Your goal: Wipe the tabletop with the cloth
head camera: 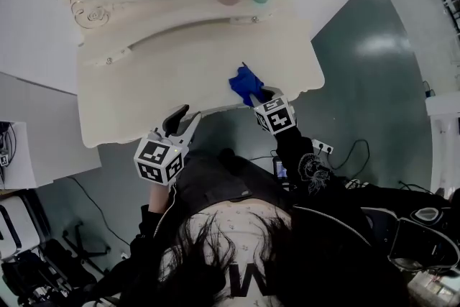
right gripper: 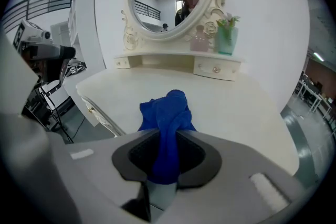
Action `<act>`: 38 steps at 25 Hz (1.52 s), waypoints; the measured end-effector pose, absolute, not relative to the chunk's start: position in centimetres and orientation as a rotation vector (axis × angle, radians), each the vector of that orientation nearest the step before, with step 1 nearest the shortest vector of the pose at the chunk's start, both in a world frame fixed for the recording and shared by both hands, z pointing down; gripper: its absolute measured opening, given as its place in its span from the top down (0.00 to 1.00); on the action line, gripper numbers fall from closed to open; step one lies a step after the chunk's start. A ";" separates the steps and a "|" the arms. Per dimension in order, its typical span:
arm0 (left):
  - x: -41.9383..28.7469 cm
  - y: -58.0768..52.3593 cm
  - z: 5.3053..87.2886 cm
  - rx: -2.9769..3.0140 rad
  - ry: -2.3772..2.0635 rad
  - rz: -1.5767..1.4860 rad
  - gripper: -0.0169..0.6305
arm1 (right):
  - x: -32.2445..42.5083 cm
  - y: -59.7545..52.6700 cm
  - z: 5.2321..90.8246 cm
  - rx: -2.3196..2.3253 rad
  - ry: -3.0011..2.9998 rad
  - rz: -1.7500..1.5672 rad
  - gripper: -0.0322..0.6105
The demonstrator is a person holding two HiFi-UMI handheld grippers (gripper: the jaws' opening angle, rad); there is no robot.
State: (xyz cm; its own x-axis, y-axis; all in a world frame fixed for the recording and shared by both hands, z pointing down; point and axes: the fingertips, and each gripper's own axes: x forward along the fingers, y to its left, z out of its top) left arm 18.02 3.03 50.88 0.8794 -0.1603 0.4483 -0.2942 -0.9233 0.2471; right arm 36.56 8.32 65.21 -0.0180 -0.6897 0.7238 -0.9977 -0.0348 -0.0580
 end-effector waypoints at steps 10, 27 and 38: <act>18.6 3.1 50.5 2.748 -0.351 0.620 0.75 | 46.7 13.4 65.4 1.945 -1.555 0.903 0.81; 14.4 3.0 50.9 2.695 -0.502 0.683 0.75 | 58.2 18.8 65.1 2.312 -1.224 1.012 0.81; 13.0 4.8 51.9 2.628 -0.512 0.756 0.75 | 56.3 19.2 64.2 2.483 -1.221 1.104 0.81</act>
